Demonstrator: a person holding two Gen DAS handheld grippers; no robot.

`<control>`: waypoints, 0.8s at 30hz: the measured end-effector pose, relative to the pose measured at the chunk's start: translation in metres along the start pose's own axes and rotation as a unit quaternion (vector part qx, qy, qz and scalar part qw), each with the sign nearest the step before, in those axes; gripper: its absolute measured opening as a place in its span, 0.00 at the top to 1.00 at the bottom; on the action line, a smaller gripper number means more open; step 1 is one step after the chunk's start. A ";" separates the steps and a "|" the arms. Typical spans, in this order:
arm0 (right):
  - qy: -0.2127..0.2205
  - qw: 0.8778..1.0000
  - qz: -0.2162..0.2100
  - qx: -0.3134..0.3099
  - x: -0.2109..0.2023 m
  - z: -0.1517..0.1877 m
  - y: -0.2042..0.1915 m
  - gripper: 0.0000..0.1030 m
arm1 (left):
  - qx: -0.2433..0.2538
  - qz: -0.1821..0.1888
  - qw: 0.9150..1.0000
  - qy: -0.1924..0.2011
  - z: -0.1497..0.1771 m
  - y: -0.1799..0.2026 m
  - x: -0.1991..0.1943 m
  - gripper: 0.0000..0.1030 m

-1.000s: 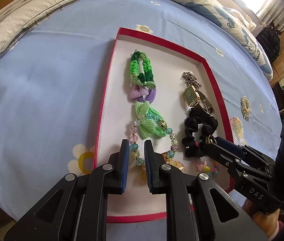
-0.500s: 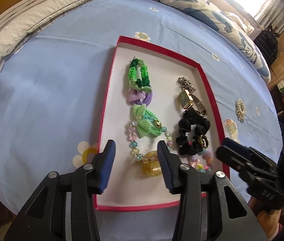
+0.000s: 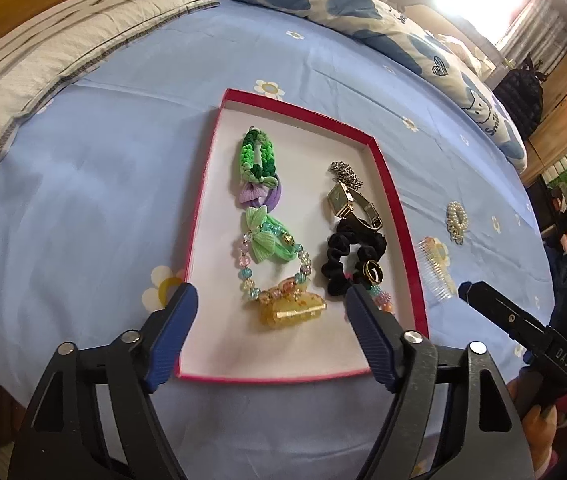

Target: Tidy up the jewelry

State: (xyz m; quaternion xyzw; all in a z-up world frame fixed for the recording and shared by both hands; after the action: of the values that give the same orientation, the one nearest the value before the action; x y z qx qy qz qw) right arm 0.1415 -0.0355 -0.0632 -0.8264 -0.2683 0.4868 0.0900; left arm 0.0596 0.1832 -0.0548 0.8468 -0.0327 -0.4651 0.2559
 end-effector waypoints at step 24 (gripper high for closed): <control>0.039 0.993 0.048 -0.105 -0.093 0.012 -0.033 0.11 | 0.090 -0.078 0.992 0.050 0.033 0.051 -0.077 0.01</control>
State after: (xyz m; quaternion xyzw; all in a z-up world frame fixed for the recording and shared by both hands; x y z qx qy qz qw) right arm 0.0841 -0.0587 0.0141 -0.8615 -0.2743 0.4271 -0.0101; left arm -0.0015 0.1480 0.0138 0.8887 0.0049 -0.4357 0.1428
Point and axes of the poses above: each gripper's, at about its wrist camera, not at the fingertips, and x roughly the way its jaws point, y to its right, z to its underside, the point moved 5 cm from there along x, roughly the way its jaws point, and after that the axes turned 11 degrees about z, right-handed, at the moved point
